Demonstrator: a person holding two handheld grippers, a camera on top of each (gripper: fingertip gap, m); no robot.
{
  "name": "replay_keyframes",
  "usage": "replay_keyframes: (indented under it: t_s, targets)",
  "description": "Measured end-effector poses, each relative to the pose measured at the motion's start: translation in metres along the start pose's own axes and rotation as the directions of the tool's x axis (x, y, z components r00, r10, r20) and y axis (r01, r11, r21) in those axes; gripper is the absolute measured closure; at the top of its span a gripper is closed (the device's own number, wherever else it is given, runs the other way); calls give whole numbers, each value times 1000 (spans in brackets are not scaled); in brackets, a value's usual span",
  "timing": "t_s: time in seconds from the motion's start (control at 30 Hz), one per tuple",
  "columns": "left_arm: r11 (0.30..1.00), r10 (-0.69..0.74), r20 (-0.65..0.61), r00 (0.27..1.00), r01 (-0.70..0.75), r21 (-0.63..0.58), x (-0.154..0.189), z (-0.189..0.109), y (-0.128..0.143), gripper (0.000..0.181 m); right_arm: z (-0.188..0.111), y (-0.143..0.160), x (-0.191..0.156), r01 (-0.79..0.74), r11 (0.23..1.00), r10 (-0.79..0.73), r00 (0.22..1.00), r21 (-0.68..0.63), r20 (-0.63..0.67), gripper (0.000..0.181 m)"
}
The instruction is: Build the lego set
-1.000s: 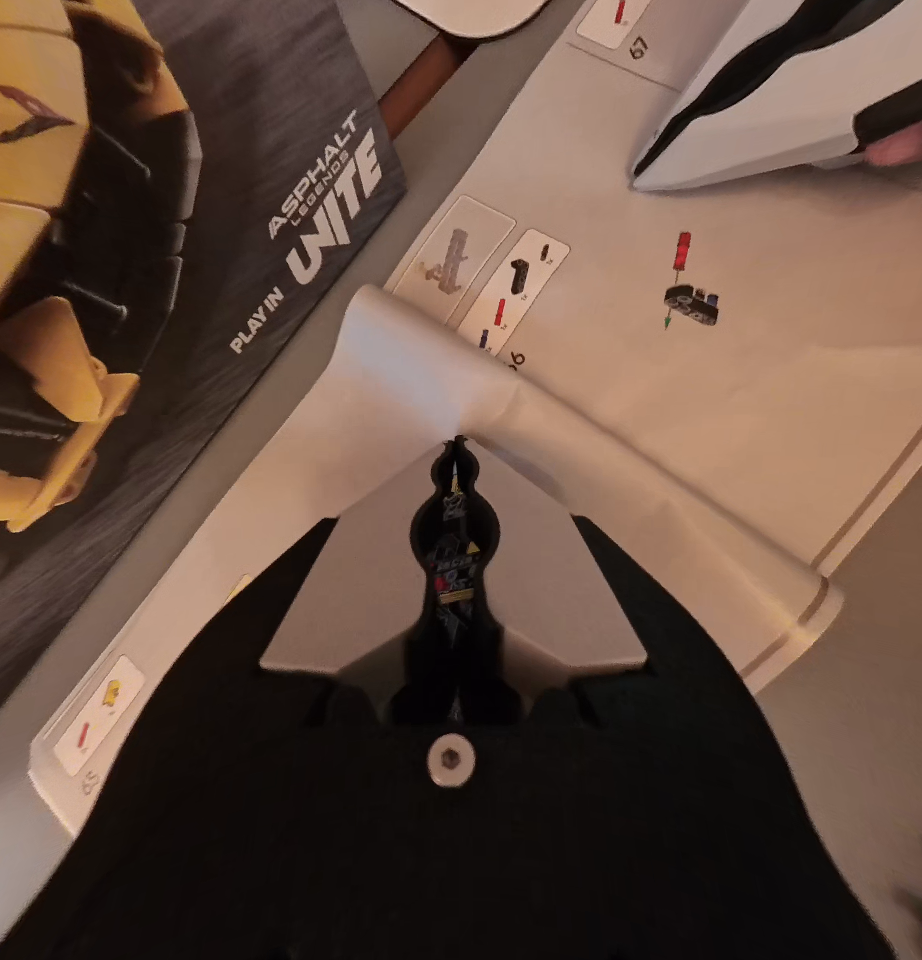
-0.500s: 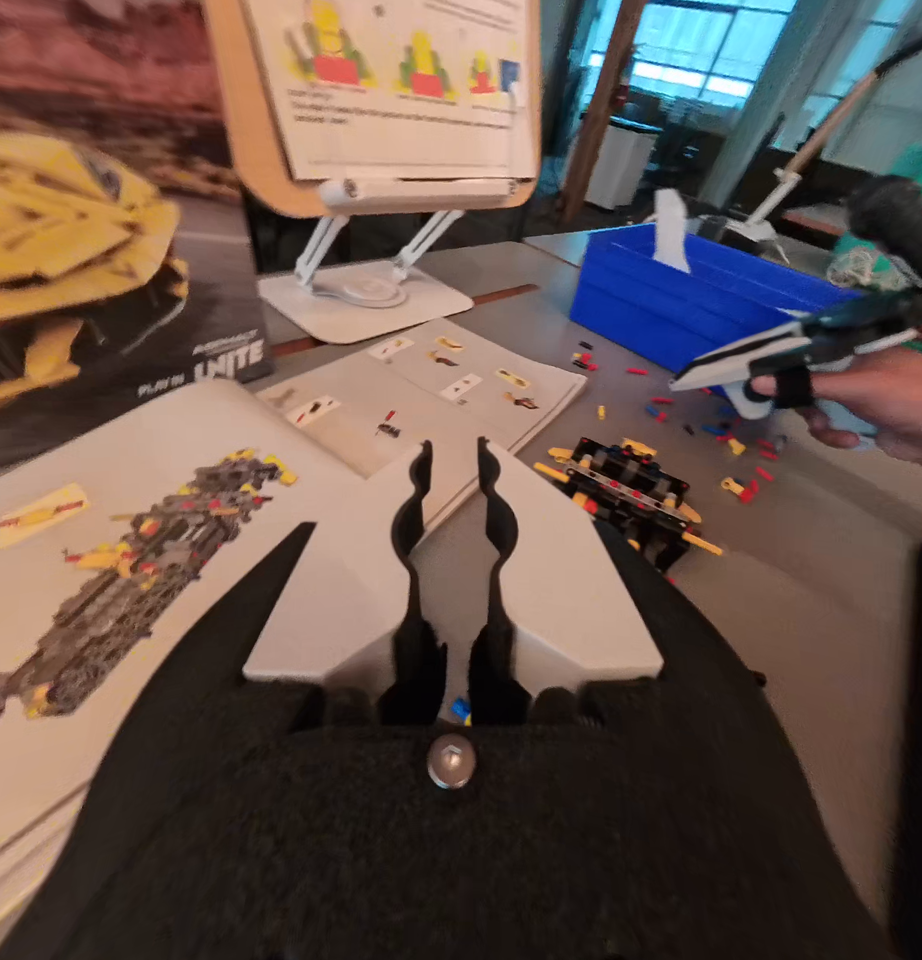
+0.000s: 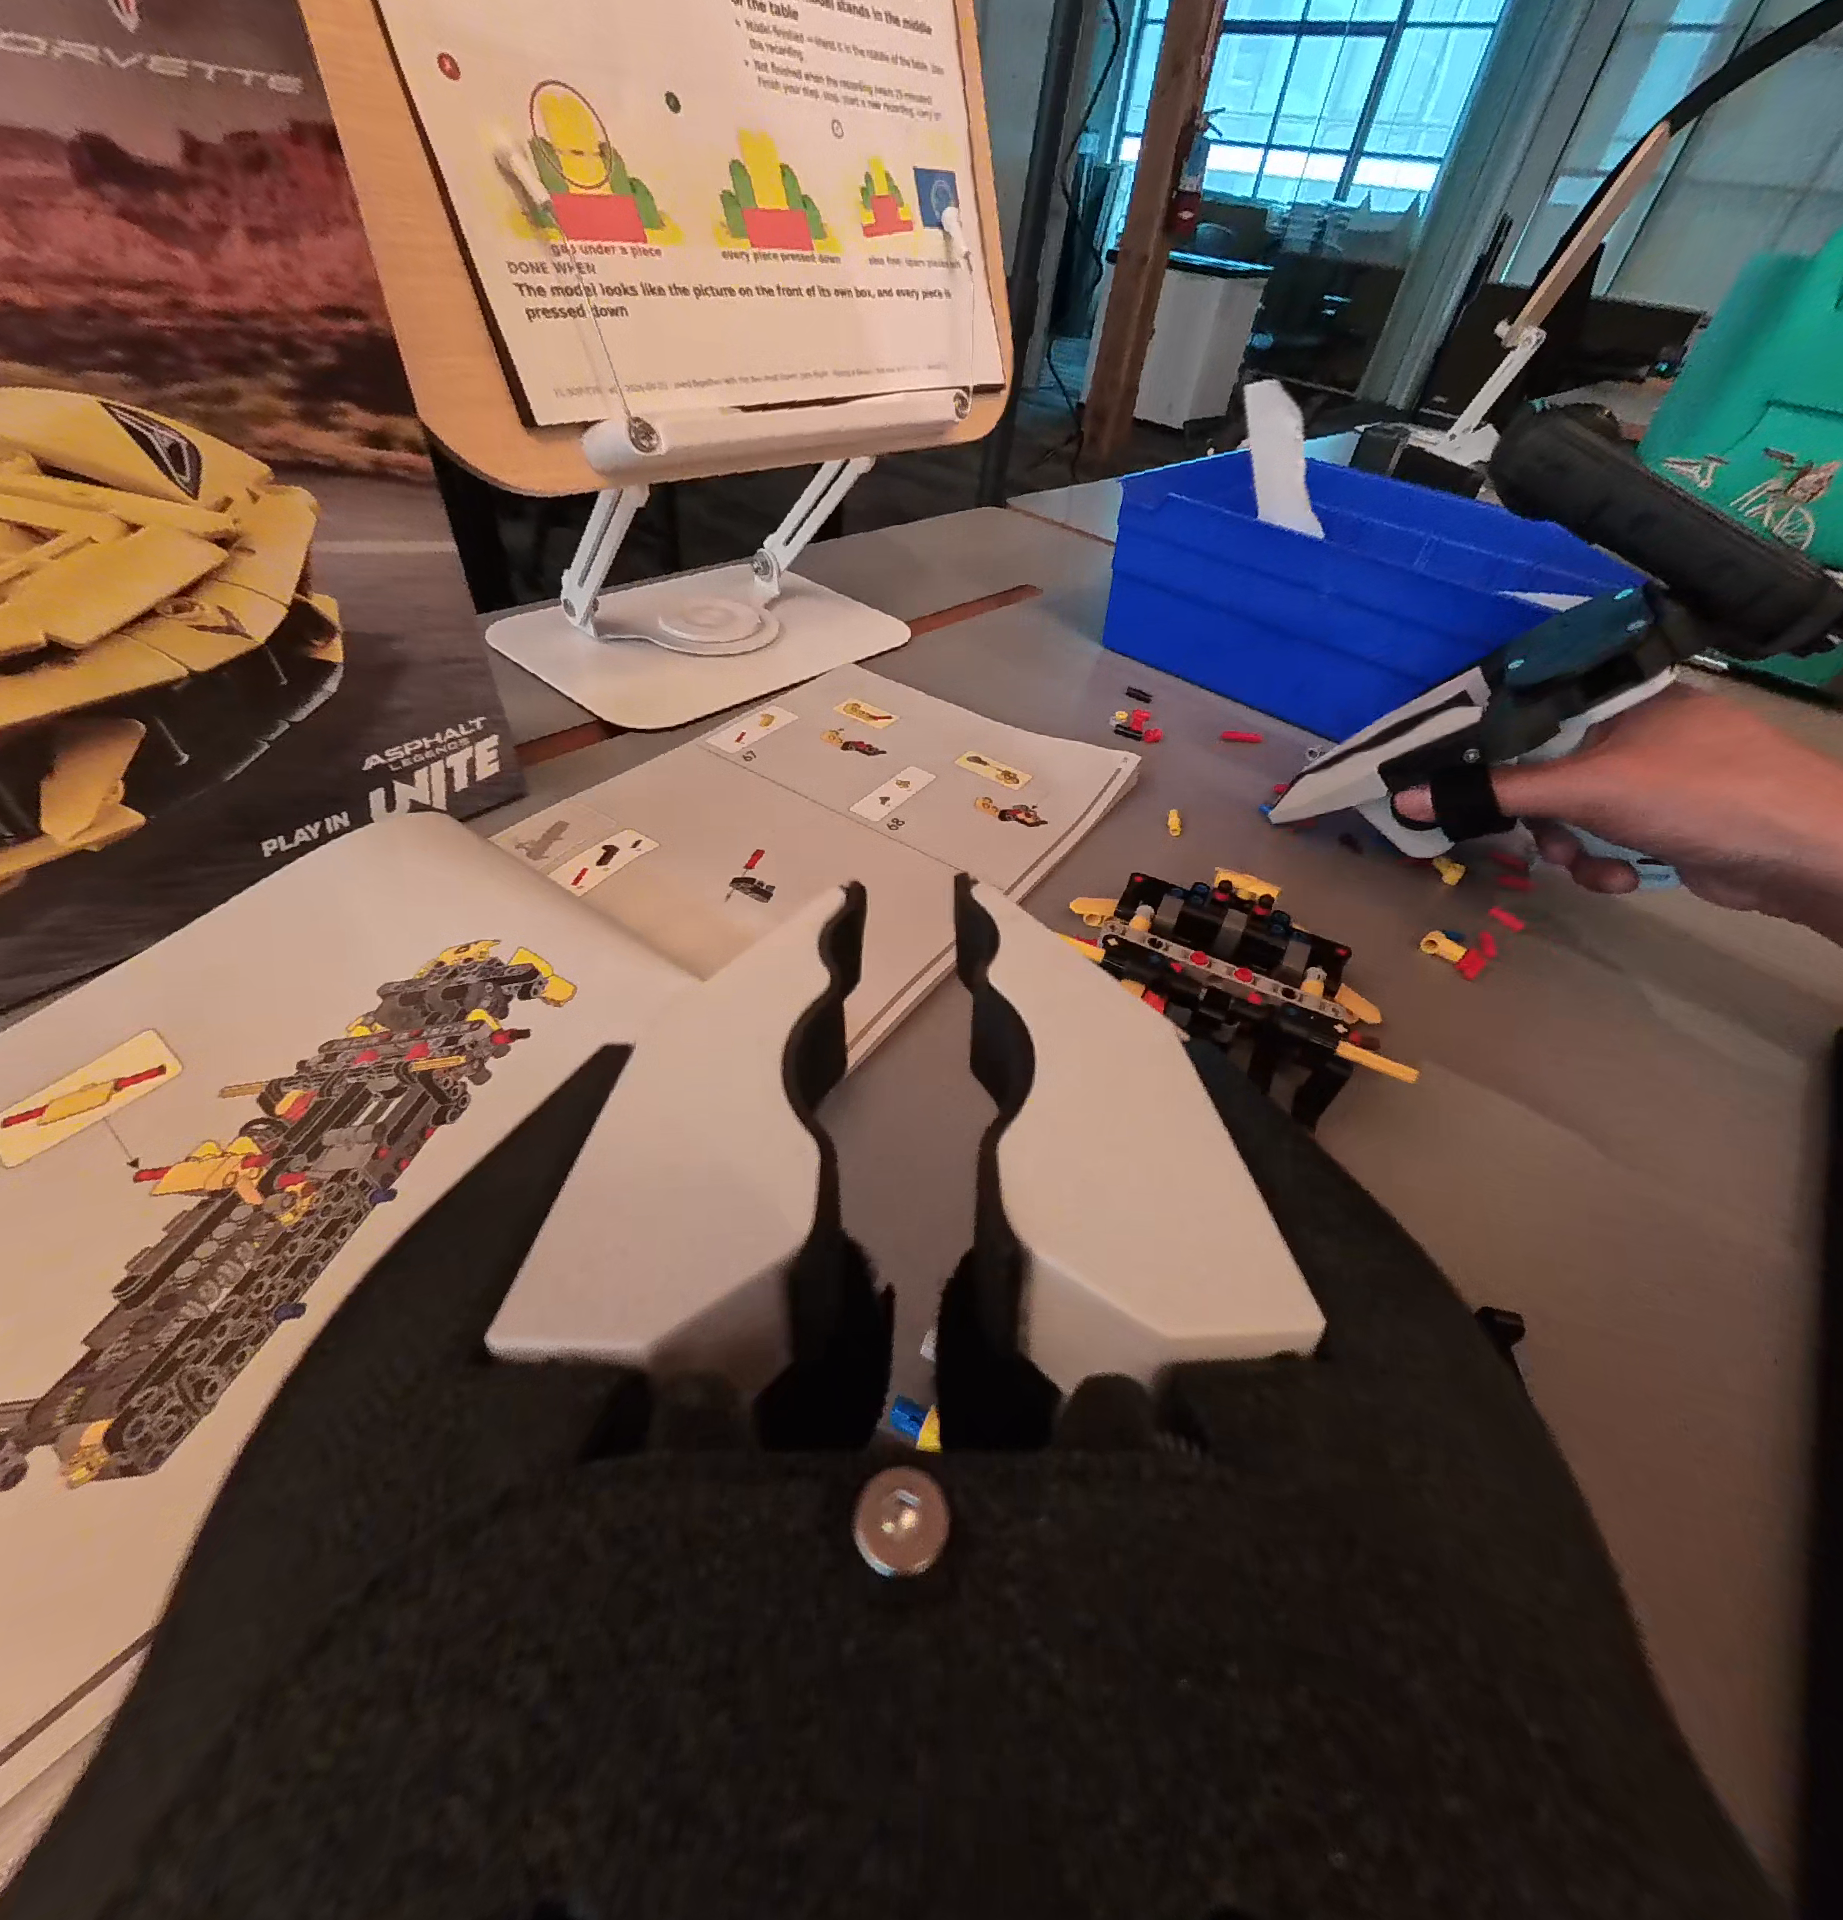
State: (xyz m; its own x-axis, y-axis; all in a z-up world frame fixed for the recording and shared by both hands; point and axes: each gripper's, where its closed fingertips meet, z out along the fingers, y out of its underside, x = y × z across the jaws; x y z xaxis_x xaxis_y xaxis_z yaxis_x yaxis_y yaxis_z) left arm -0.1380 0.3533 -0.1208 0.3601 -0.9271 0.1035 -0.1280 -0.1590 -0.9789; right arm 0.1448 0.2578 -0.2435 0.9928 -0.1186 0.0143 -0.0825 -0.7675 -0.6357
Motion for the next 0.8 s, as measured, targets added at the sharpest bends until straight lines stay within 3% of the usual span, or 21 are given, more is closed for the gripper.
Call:
replay_keyframes:
  t_s: [0.27,0.37,0.43,0.5,0.6,0.8]
  targets:
    - [1000,13,13,1000,-13,-7,-4,0,1,164,-4,-6,-1,24,999,-25,999,42,25,177]
    - [1000,21,22,1000,-21,-6,-5,-1,1,164,-37,-34,-10,74,976,-87,995,205,54,178]
    - [1000,19,28,999,-19,-4,-7,-2,1,164,-66,-43,-49,118,949,-185,960,294,212,178]
    - [1000,14,36,999,-14,2,-9,-3,-1,164,-89,-25,-108,231,918,-353,846,322,399,178]
    - [1000,4,50,999,-4,-10,-13,-3,1,164,-101,28,-172,412,866,-500,686,283,529,177]
    - [999,-7,39,999,9,-36,-11,-1,7,164,-86,81,-218,559,802,-576,629,210,522,177]
